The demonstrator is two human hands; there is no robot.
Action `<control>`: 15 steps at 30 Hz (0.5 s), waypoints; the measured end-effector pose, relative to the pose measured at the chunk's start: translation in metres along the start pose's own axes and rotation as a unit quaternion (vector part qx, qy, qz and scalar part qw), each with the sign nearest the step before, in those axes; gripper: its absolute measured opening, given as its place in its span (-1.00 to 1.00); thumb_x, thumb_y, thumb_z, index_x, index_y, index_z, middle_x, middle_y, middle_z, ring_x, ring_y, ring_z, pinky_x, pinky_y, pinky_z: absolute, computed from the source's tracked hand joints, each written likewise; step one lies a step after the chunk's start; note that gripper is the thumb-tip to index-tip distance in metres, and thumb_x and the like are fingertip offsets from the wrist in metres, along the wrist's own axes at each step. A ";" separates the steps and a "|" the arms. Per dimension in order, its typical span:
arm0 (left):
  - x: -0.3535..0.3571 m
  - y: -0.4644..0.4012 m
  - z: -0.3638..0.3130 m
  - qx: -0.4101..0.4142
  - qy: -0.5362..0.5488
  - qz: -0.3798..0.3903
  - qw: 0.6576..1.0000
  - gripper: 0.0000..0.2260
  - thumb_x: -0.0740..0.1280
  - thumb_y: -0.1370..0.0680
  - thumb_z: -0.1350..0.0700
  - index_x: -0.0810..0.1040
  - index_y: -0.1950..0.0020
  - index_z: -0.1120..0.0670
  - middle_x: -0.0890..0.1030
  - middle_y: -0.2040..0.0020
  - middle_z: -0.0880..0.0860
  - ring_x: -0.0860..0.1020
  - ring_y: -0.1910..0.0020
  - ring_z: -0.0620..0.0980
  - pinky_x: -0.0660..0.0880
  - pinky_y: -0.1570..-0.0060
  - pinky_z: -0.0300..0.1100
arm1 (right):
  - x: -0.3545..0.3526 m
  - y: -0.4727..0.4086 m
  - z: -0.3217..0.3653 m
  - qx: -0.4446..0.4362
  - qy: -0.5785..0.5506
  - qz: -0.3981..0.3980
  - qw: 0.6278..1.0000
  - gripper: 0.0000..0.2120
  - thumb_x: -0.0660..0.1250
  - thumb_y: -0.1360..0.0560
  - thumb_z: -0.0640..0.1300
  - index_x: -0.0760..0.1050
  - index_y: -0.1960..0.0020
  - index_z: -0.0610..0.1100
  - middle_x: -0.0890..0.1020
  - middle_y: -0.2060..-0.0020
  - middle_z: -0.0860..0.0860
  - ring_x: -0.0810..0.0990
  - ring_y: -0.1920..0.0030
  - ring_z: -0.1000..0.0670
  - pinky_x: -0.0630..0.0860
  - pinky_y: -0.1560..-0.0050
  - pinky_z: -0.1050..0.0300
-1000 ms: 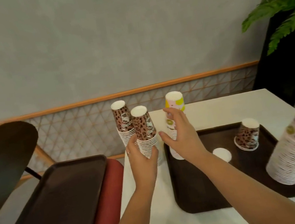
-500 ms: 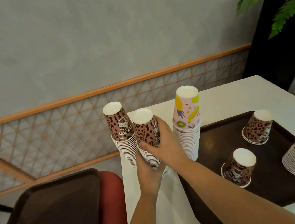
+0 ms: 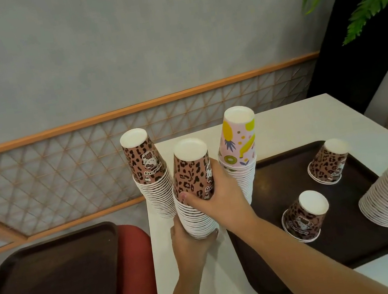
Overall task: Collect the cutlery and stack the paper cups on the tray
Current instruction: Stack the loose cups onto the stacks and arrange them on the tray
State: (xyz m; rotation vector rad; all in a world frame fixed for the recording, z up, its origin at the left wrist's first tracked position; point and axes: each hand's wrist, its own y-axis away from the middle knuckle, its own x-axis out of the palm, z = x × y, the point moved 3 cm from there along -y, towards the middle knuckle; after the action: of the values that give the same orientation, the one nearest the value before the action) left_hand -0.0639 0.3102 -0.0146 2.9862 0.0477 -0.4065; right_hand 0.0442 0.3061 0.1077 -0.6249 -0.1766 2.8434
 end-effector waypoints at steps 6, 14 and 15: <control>0.012 0.036 -0.037 0.047 0.020 0.072 0.996 -0.11 0.59 -0.04 -0.02 0.31 -0.32 -0.09 0.49 -0.23 -0.06 0.46 -0.24 -0.03 0.51 -0.20 0.03 | -0.062 0.026 0.034 -0.014 -0.011 -0.008 1.000 -0.35 0.48 -0.32 0.04 0.24 -0.30 0.10 0.49 -0.08 0.27 0.46 -0.06 0.34 0.42 -0.05 0.43; 0.065 0.071 -0.077 0.052 0.073 0.186 0.978 -0.21 0.63 -0.16 0.15 0.29 -0.20 -0.30 0.49 -0.16 -0.27 0.47 -0.18 -0.19 0.46 -0.03 -0.36 | -0.137 0.037 0.045 -0.020 0.045 -0.031 0.998 -0.48 0.40 -0.36 0.14 0.32 -0.26 0.10 0.53 -0.11 0.20 0.50 -0.06 0.25 0.43 0.05 0.45; 0.072 0.072 -0.078 0.053 0.074 0.188 0.978 -0.22 0.62 -0.17 0.16 0.29 -0.19 -0.31 0.49 -0.15 -0.27 0.47 -0.18 -0.19 0.44 -0.02 -0.37 | -0.145 0.037 0.045 -0.021 0.040 -0.037 0.998 -0.48 0.39 -0.37 0.15 0.33 -0.27 0.09 0.53 -0.13 0.19 0.50 -0.10 0.22 0.45 -0.02 0.38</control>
State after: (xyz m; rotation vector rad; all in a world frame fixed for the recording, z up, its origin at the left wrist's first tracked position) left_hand 0.0293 0.2497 0.0495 3.0236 -0.5313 -0.1463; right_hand 0.1462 0.2321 0.2004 -0.7238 -0.2415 2.7449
